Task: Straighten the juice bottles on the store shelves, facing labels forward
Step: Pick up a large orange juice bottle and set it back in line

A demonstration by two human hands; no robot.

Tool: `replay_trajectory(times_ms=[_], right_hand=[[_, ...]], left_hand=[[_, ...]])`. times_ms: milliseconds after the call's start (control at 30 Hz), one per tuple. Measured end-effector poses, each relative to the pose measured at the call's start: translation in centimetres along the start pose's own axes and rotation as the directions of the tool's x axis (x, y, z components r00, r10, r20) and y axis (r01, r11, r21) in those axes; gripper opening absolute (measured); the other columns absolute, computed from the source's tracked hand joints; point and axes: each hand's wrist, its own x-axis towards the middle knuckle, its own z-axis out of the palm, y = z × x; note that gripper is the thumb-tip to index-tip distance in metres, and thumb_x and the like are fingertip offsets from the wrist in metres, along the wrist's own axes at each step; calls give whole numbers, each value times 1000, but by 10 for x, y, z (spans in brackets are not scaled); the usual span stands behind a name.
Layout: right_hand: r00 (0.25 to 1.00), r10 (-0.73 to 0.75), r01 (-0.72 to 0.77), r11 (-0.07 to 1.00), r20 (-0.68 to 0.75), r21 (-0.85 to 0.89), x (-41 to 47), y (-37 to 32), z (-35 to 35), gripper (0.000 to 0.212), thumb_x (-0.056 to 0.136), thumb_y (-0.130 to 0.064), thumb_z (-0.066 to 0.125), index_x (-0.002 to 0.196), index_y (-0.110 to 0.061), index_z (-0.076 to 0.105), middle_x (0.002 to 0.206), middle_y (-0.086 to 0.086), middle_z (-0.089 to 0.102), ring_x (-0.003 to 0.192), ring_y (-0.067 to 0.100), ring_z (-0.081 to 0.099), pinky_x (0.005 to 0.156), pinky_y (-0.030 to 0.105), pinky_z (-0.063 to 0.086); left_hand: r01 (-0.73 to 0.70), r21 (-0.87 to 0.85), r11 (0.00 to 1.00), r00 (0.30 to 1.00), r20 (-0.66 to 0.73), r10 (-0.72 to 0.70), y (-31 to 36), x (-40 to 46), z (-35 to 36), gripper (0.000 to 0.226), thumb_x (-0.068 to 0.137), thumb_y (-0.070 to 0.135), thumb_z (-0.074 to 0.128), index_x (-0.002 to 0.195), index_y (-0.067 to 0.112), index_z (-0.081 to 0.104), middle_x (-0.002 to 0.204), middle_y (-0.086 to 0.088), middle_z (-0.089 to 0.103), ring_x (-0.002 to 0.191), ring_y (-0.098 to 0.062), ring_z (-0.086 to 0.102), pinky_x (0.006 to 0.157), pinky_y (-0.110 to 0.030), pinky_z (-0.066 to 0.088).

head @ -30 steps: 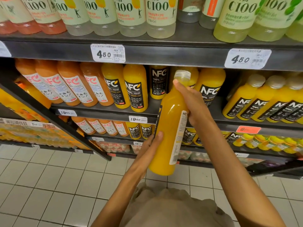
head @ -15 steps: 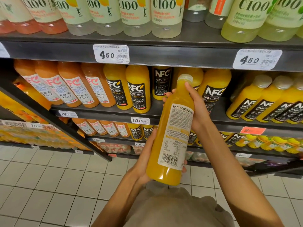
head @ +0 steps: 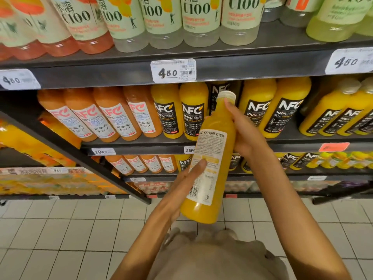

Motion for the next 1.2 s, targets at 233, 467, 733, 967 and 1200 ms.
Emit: replay_trajectory(times_ms=[233,467,733,967,1200], right_hand=[[969,19,-123,901,246,416,-3,36,22,55,84,-52,55,120,-11,59,120,15,65,112,31,62,90,47,52],[996,-5,-16,973,89,231,-6,22,23,41,91,-46,54,103,-8,61,97,15,73,92,30,70,70,41,59],[987,163,-163,985,15,61,-10,3,9,42,88,-42,61,115,-10,57,110,18,69,95,31,69,77,45,58],[956,282,-285,958,78,27,-13,26,-12,31,88,-36,59,87,-9,74,100,16,69,97,31,64,99,48,45],[986,86,-116,967,140,226,-14,18,-2,24,92,-26,54,86,-4,63,78,14,69,72,28,67,76,41,56]], left_hand=[[302,-413,859,928,332,-167,4,-23,-8,93,51,55,85,128,10,56,106,-20,64,84,-34,67,69,-43,58],[145,-229,963,983,147,-113,-1,-28,-16,68,76,61,52,131,20,54,119,-12,67,116,-31,59,98,-47,48],[138,-215,967,982,154,-107,4,-37,11,101,38,56,89,127,24,53,120,-12,66,111,-33,63,95,-52,48],[327,-451,831,919,355,-169,14,-45,33,95,58,46,85,138,12,47,121,-19,58,104,-33,60,94,-44,48],[300,-470,830,911,400,-102,6,-44,32,87,61,39,85,133,4,52,120,-25,59,104,-37,62,92,-50,49]])
